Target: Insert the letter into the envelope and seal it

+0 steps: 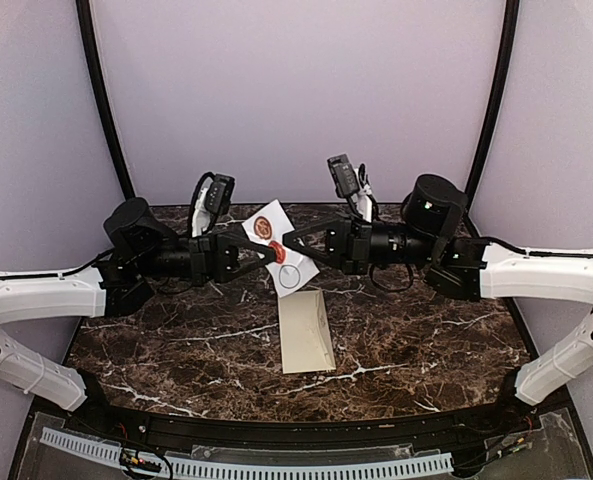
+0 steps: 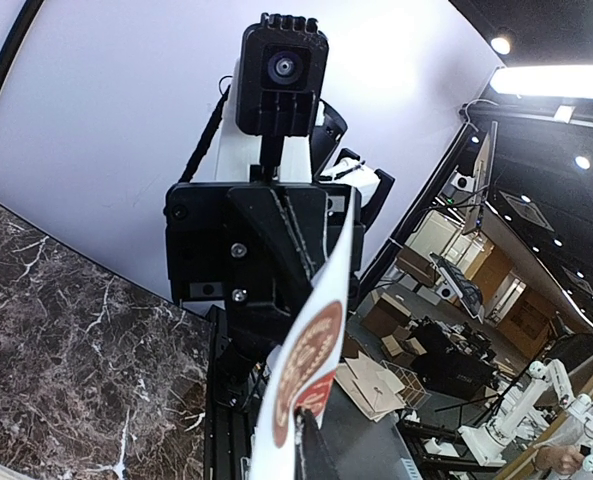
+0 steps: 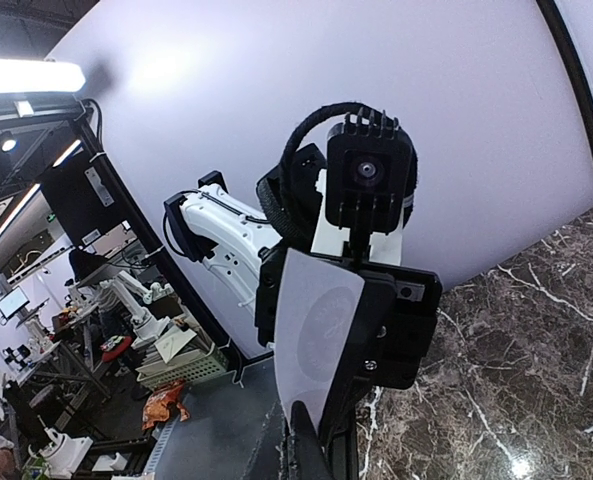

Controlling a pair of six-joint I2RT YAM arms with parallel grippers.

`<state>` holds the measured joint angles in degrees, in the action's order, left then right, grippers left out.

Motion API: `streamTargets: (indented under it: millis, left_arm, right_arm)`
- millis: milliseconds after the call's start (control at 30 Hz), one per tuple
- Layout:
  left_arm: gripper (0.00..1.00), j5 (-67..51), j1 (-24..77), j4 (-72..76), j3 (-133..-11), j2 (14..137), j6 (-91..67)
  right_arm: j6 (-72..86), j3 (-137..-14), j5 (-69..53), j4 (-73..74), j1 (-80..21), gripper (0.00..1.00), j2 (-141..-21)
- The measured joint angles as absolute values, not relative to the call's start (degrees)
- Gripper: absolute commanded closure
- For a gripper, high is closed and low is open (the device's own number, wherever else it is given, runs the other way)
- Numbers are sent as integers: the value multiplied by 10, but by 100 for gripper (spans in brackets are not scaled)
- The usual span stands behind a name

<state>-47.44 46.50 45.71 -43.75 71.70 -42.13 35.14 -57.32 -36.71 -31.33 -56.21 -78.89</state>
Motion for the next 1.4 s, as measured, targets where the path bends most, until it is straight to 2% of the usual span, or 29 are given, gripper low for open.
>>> streamTargets:
  millis: [700, 1233, 1400]
  left_arm:
    - [100, -487, 465, 466, -437, 724, -428]
    - [100, -456, 465, 463, -415, 711, -426]
    - [100, -438, 469, 462, -399, 682, -420]
  right_arm:
    - [377, -571, -384, -352, -563, 100, -817]
    - [356, -559, -330, -319, -564, 100, -797]
    - [340, -552, -300, -278, -561, 67, -769]
